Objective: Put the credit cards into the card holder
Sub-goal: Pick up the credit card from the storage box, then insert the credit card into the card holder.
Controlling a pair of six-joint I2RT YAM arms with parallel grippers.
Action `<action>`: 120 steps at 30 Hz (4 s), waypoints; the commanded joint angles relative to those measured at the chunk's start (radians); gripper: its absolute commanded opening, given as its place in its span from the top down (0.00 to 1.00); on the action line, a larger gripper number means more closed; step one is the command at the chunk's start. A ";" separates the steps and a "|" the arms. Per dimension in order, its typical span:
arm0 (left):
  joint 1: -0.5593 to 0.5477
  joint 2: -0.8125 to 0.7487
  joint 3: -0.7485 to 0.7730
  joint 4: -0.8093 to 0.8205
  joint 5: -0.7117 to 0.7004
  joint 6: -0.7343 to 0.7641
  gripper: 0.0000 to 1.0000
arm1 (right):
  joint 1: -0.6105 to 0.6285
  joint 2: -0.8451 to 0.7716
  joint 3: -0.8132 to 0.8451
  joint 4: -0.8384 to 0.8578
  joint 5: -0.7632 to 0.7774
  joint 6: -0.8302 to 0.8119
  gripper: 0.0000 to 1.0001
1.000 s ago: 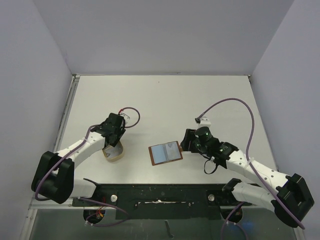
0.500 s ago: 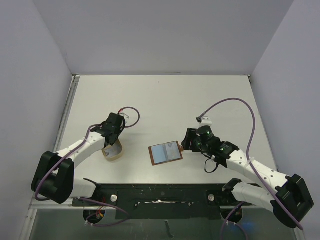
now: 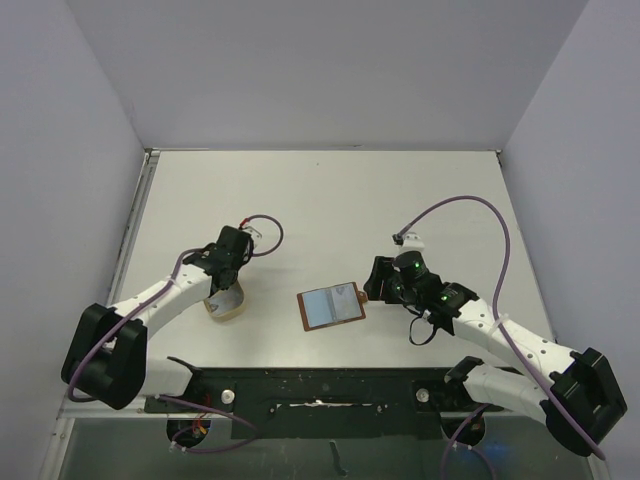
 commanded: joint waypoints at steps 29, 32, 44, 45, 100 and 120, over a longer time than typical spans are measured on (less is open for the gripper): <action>-0.029 -0.249 0.259 -0.131 0.248 -0.413 1.00 | -0.007 0.179 0.026 0.157 -0.136 -0.019 0.45; -0.027 -0.232 0.273 -0.125 0.342 -0.517 1.00 | -0.009 0.230 0.055 0.166 -0.159 -0.055 0.45; -0.026 -0.251 0.071 0.232 0.856 -0.819 1.00 | -0.001 0.426 0.140 0.163 -0.217 -0.040 0.46; -0.026 -0.243 0.051 0.260 0.882 -0.848 1.00 | 0.004 0.424 0.135 0.166 -0.217 -0.030 0.47; -0.076 0.041 -0.138 0.302 0.903 -0.944 1.00 | 0.239 0.491 0.335 -0.180 0.179 0.153 0.56; -0.115 0.006 -0.152 0.302 0.886 -0.975 1.00 | 0.231 0.444 0.267 -0.225 0.250 0.188 0.64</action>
